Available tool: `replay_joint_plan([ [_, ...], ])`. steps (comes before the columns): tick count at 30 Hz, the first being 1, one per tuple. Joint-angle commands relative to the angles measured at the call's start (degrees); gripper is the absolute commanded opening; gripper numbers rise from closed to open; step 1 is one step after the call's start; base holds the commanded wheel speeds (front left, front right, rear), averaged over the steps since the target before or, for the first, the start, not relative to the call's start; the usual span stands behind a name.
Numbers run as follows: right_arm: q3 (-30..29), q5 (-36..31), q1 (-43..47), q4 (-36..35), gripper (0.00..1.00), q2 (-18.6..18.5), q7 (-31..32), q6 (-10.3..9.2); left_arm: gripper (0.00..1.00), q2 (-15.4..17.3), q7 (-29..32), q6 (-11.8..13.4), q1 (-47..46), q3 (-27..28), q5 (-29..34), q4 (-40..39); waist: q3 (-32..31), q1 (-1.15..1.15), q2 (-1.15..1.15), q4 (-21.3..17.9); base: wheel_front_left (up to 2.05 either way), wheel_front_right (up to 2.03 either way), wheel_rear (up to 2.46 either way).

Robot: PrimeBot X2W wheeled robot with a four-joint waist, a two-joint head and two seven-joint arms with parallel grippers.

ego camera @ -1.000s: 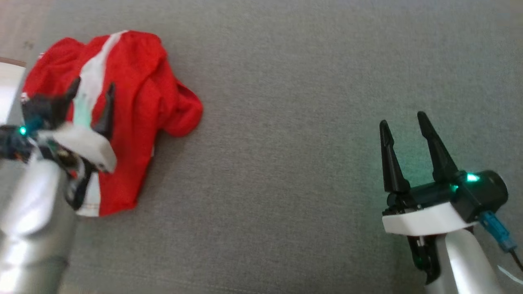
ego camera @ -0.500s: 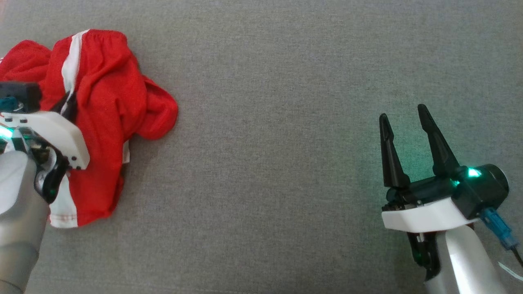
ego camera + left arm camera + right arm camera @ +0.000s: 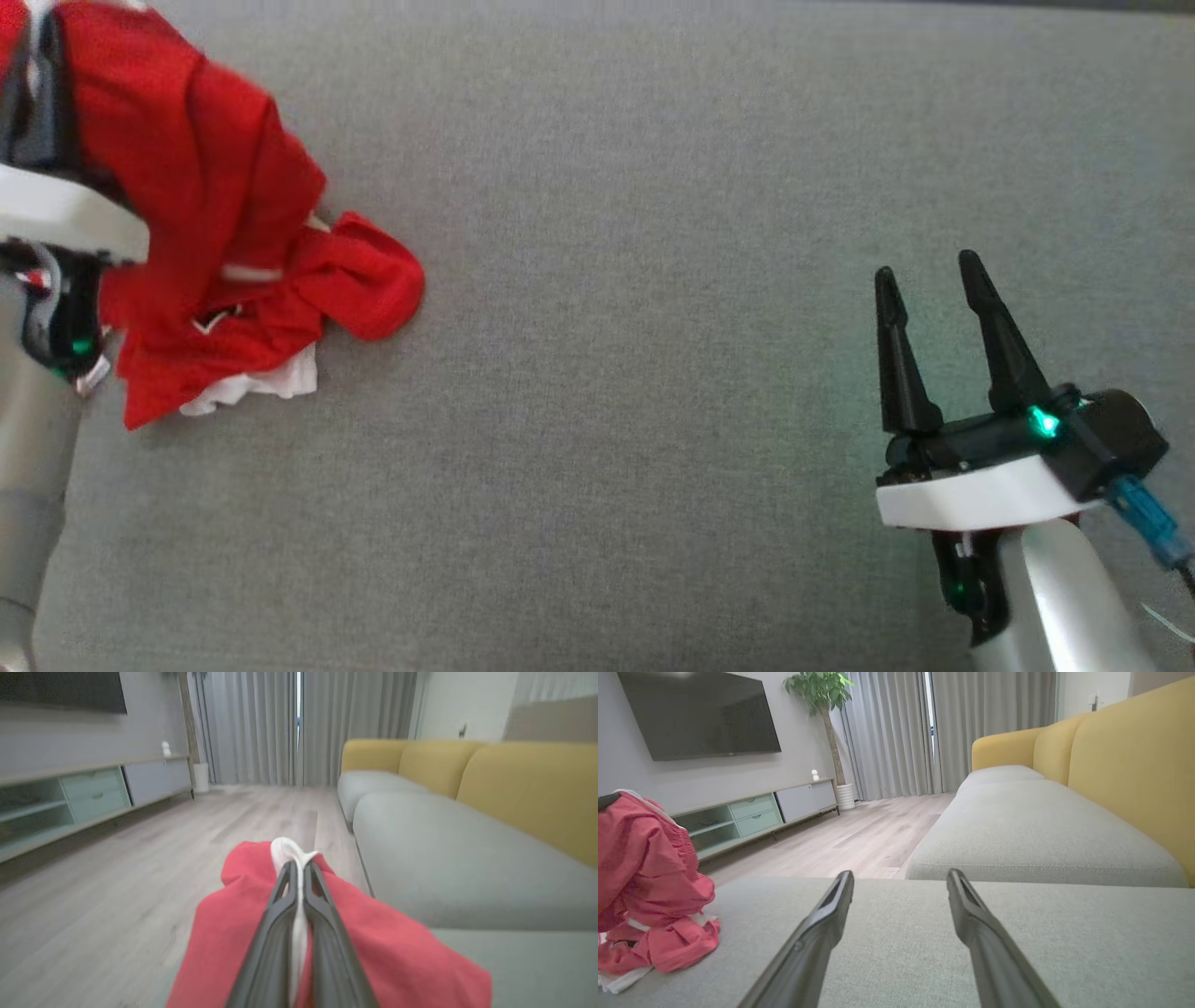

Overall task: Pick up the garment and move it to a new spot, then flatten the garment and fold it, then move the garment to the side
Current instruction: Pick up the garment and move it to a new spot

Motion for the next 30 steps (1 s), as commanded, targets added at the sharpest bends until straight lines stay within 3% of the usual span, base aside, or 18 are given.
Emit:
replay_joint_plan([
  [1, 1.05, 1.34, -0.04, -1.37, 1.00, -0.22, -0.37, -0.04, 0.00, 2.87, -2.26, 0.73, -3.14, 3.28, -0.34, -3.85, -2.34, 0.00, 0.00, -0.44, 0.00, 0.00, 0.00],
  [5, 1.33, 2.50, 0.30, -0.93, 1.00, -0.22, -0.37, -0.04, 0.00, 2.17, -3.19, 2.75, -2.57, 4.55, -1.11, -10.40, -4.37, 0.00, 0.00, -1.31, 0.00, 0.00, 0.00],
  [11, 1.92, 4.30, 0.24, -0.95, 1.00, -0.22, -0.37, -0.04, 0.00, 1.41, 1.33, 5.33, 0.12, 3.62, -2.13, -21.13, -5.42, 0.00, 0.00, -3.92, 0.00, 0.00, 0.00],
  [19, 2.97, 5.46, -1.48, -1.89, 1.00, -0.22, -0.37, -0.04, 0.00, -2.21, 6.56, 7.41, 3.45, 0.18, -3.87, -32.59, -3.94, 0.00, 0.00, -10.38, 0.00, 0.00, 0.00],
  [24, 3.22, 6.71, -2.55, -2.77, 1.00, -0.22, -0.37, -0.04, 0.00, -5.68, 7.86, 8.67, 3.93, -2.74, -3.76, -35.25, -2.41, 0.00, 0.00, -15.84, 0.00, 0.00, 0.00],
  [30, 3.41, 8.04, -3.60, -3.78, 1.00, -0.22, -0.37, -0.04, 0.00, -10.19, 7.47, 9.13, 2.38, -5.40, -3.58, -32.97, -0.12, 0.00, 0.00, -21.81, 0.00, 0.00, 0.00],
])
